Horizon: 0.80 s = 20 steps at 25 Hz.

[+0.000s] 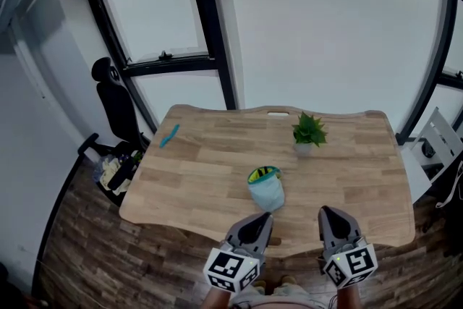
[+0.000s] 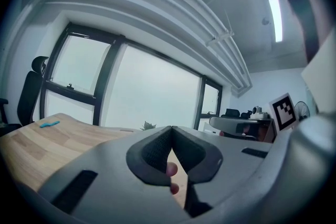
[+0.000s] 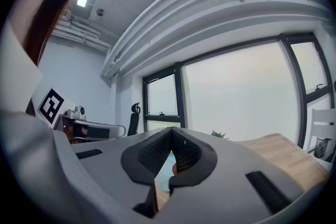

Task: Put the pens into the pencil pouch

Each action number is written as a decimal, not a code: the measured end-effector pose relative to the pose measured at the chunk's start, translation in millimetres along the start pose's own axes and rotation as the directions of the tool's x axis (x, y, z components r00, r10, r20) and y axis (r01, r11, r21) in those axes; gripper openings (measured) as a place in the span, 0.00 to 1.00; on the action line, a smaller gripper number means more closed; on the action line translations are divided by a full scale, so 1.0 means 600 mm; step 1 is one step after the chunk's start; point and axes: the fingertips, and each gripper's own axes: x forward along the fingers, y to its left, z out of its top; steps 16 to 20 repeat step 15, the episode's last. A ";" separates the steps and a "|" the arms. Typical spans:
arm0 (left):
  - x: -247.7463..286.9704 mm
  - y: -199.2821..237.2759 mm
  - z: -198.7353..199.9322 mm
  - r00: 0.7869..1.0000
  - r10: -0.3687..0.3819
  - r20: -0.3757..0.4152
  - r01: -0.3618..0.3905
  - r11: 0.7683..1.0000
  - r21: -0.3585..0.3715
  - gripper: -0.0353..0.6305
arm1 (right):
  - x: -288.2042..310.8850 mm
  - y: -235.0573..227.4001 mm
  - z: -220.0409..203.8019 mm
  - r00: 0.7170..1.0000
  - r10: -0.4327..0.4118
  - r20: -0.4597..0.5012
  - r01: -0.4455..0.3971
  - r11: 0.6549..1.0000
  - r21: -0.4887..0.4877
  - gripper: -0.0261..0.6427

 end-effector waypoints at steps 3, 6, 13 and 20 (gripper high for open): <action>0.011 -0.009 -0.002 1.000 0.010 -0.010 -0.010 1.000 0.007 0.06 | -0.002 -0.014 -0.002 1.000 0.011 0.001 -0.011 1.000 0.017 0.04; 0.020 -0.020 -0.011 0.999 0.017 -0.028 -0.017 1.000 0.019 0.06 | -0.008 -0.027 -0.010 1.000 0.013 -0.004 -0.013 0.999 0.035 0.04; 0.030 -0.042 -0.033 0.998 0.033 -0.058 -0.032 0.999 0.004 0.06 | -0.027 -0.052 -0.026 1.000 0.019 -0.015 -0.018 0.997 0.072 0.04; 0.032 -0.049 -0.038 0.997 0.040 -0.065 -0.040 0.999 0.009 0.06 | -0.034 -0.059 -0.031 1.000 0.019 -0.019 -0.018 0.997 0.081 0.04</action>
